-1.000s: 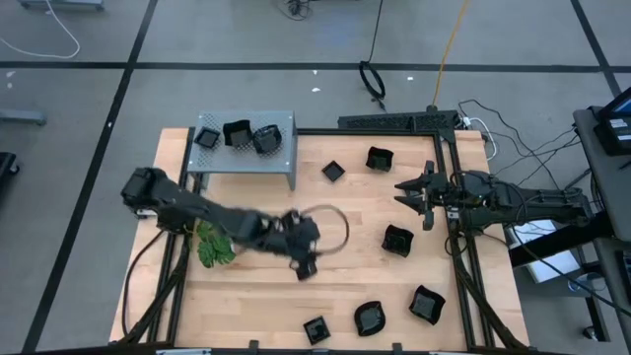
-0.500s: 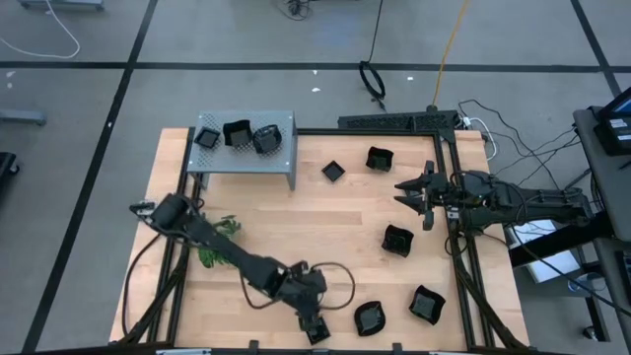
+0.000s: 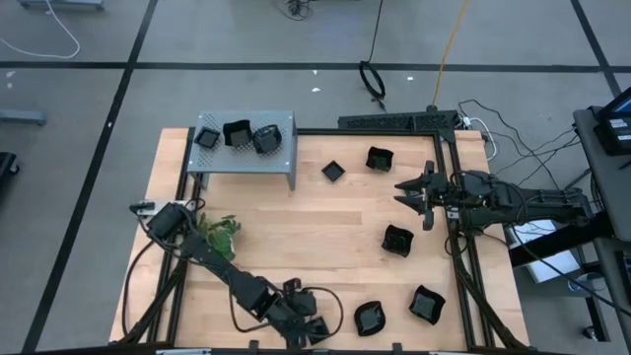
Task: Pick & Place Mini shaped plates
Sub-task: Stack the square plate on top of the square plate on the shelf
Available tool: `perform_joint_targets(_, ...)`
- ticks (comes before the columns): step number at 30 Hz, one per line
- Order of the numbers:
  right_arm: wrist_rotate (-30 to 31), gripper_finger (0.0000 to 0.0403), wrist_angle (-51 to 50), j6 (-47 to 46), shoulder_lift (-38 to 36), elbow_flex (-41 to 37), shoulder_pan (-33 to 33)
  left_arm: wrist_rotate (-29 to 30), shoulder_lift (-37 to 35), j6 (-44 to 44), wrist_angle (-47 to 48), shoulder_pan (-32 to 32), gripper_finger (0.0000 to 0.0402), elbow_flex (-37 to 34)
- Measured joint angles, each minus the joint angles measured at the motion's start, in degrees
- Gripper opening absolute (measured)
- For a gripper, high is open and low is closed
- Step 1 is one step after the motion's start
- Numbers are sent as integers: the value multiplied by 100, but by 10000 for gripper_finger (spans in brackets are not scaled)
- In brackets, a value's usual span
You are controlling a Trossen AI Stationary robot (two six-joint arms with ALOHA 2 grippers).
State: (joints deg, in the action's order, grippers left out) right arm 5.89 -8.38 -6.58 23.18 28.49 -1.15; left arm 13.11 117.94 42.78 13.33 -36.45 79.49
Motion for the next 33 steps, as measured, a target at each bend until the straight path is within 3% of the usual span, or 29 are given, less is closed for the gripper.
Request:
perform_joint_targets(20, 0, 141, 0, 0, -2, 0, 0, -166, 530, -1, -454, -72, 225, 11)
perform_joint_targets(24, 0, 141, -1, -1, -2, 0, 0, -63, 539, -26, -414, -72, 171, 11)
perform_joint_targets(31, 0, 141, -1, 1, 0, 0, 0, -131, 559, -20, -508, -28, 21, 8)
perform_joint_targets(33, 0, 141, -1, -1, 0, 0, 0, -179, 561, -5, -628, 7, 12, 5)
